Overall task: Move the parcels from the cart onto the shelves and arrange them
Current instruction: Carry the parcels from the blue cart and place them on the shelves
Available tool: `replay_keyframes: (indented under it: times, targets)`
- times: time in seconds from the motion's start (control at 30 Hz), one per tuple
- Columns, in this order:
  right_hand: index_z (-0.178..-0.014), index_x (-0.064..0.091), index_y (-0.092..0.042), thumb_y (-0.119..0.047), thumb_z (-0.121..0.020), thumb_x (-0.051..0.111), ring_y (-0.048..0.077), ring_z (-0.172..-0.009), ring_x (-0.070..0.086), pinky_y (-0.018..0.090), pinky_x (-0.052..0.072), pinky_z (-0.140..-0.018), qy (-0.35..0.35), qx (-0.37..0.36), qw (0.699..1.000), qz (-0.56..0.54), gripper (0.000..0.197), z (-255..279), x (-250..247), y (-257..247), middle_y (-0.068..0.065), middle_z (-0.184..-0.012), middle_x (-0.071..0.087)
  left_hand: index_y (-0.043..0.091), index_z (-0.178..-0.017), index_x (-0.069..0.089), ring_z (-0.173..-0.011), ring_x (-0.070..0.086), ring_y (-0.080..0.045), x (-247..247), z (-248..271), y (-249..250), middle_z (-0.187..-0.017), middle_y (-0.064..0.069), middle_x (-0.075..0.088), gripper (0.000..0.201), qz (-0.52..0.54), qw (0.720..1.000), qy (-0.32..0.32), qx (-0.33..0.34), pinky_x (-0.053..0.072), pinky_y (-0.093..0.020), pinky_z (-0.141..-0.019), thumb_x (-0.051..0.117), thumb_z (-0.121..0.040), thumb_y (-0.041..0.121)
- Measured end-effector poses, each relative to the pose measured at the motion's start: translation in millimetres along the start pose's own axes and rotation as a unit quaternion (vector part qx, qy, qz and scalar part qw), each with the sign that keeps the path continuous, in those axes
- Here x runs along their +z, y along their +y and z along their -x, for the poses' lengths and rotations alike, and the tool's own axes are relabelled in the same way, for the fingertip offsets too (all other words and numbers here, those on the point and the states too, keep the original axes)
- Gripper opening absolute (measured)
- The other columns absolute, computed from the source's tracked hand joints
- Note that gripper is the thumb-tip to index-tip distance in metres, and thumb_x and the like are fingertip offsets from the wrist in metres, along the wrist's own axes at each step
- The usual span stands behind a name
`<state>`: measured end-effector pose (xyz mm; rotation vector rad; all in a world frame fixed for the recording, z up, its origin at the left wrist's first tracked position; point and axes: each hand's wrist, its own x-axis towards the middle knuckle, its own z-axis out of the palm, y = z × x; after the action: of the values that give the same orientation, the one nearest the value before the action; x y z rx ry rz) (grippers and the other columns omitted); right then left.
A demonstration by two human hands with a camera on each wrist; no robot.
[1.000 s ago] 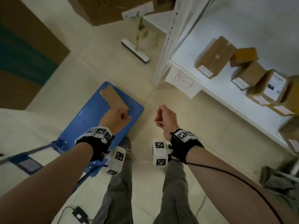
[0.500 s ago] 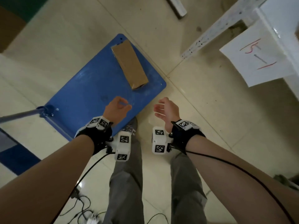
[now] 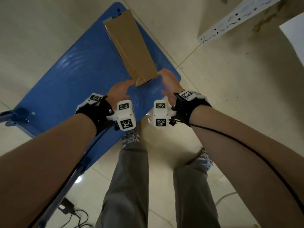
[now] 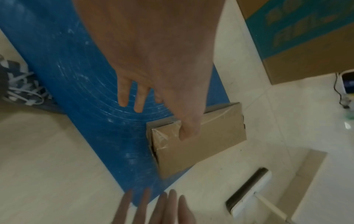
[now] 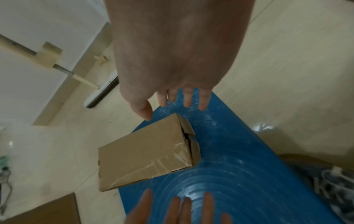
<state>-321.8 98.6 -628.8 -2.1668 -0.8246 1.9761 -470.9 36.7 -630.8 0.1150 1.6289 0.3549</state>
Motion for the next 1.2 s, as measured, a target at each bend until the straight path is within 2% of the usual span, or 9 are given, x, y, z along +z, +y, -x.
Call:
replay_keyframes:
  times: [0.13, 0.23, 0.3, 0.37, 0.57, 0.73, 0.93, 1.07, 1.2]
  targets:
    - [-0.15, 0.034, -0.03, -0.03, -0.102, 0.049, 0.018, -0.14, 0.035, 0.038, 0.035, -0.112, -0.046, 0.013, 0.999, 0.016, 0.05, -12.8, 5.1, 9.8, -0.008, -0.153, 0.037, 0.018, -0.146, 0.034, -0.123, 0.043, -0.015, 3.5, -14.1, 15.7, -0.148, 0.003, 0.037, 0.051, 0.043, 0.999, -0.01, -0.016, 0.038, -0.03, -0.103, 0.045, -0.101, 0.039]
    - [-0.115, 0.052, -0.025, -0.015, -0.103, 0.047, 0.004, -0.098, 0.049, 0.023, 0.037, -0.087, -0.065, 0.004, 0.998, 0.008, 0.016, -12.3, 0.3, 18.2, -0.01, -0.109, 0.053, 0.022, -0.139, 0.038, -0.103, 0.048, -0.006, 5.3, -5.6, 18.9, -0.121, 0.014, 0.04, 0.037, 0.036, 0.999, -0.04, -0.008, 0.041, -0.021, -0.082, 0.036, -0.104, 0.035]
    - [-0.122, 0.055, -0.021, -0.014, -0.103, 0.047, 0.001, -0.099, 0.049, 0.02, 0.038, -0.085, -0.071, 0.0, 0.997, -0.001, 0.021, -0.9, -0.5, 22.4, -0.009, -0.115, 0.055, 0.023, -0.139, 0.04, -0.099, 0.051, -0.004, 2.8, -0.7, 16.1, -0.129, 0.01, 0.046, 0.037, 0.021, 0.998, -0.052, -0.006, 0.041, -0.017, -0.072, 0.036, -0.104, 0.035]
    - [-0.143, 0.045, -0.019, -0.017, -0.102, 0.051, 0.005, -0.116, 0.047, 0.021, 0.037, -0.091, -0.083, -0.001, 0.997, -0.002, 0.041, 12.4, 1.0, 24.3, -0.006, -0.134, 0.051, 0.023, -0.144, 0.037, -0.12, 0.045, -0.009, 2.7, 3.7, 13.0, -0.146, 0.004, 0.042, 0.043, 0.016, 0.998, -0.055, 0.001, 0.038, -0.021, -0.088, 0.038, -0.104, 0.037]
    - [-0.139, 0.05, -0.008, -0.008, -0.098, 0.058, 0.016, -0.122, 0.052, 0.02, 0.043, -0.088, 0.007, -0.092, 0.996, -0.012, 0.042, 13.8, 1.2, 17.6, -0.006, -0.117, 0.055, 0.017, -0.145, 0.04, -0.136, 0.041, -0.022, 7.9, 4.6, -2.2, -0.152, -0.002, 0.037, 0.051, 0.031, 0.999, -0.032, -0.009, 0.038, -0.039, -0.11, 0.05, -0.099, 0.036]
    - [-0.158, 0.019, -0.012, -0.018, -0.101, 0.054, 0.02, -0.145, 0.031, 0.038, 0.033, -0.114, -0.024, -0.057, 0.998, 0.001, 0.067, -17.5, 2.8, 22.5, 0.002, -0.163, 0.024, 0.021, -0.147, 0.032, -0.144, 0.029, -0.021, 5.9, -20.4, -17.2, -0.158, -0.001, 0.026, 0.044, 0.033, 0.997, -0.065, 0.013, 0.031, -0.04, -0.115, 0.04, -0.105, 0.029]
    - [-0.124, 0.059, -0.004, -0.014, -0.097, 0.053, 0.005, -0.091, 0.057, 0.035, 0.048, -0.086, -0.011, -0.059, 0.998, -0.002, 0.03, -14.5, 10.9, 55.7, 0.004, -0.114, 0.063, 0.032, -0.091, 0.055, -0.079, 0.057, -0.001, 2.6, -24.2, -44.3, -0.089, 0.017, 0.06, 0.011, 0.076, 0.994, -0.073, -0.026, 0.049, -0.024, -0.071, 0.051, -0.098, 0.04]
    - [-0.109, 0.062, 0.009, -0.02, -0.086, 0.063, 0.019, -0.088, 0.051, 0.049, 0.047, -0.099, 0.02, -0.007, 1.0, 0.022, 0.037, 0.1, 14.5, 67.2, 0.008, -0.093, 0.053, 0.026, -0.083, 0.056, -0.074, 0.054, -0.003, -7.2, -14.6, -59.0, -0.084, 0.01, 0.057, 0.017, 0.059, 0.997, -0.03, -0.048, 0.044, -0.023, -0.071, 0.059, -0.094, 0.038]
    - [-0.092, 0.056, 0.01, -0.024, -0.093, 0.063, 0.049, -0.107, 0.055, 0.051, 0.047, -0.101, 0.014, 0.018, 0.999, 0.028, 0.035, 21.5, 18.5, 69.0, 0.04, -0.123, 0.056, 0.026, -0.075, 0.047, -0.068, 0.049, -0.008, -11.3, -5.3, -62.2, -0.073, 0.011, 0.052, 0.025, 0.043, 0.998, 0.019, -0.03, 0.046, -0.034, -0.082, 0.06, -0.095, 0.031]
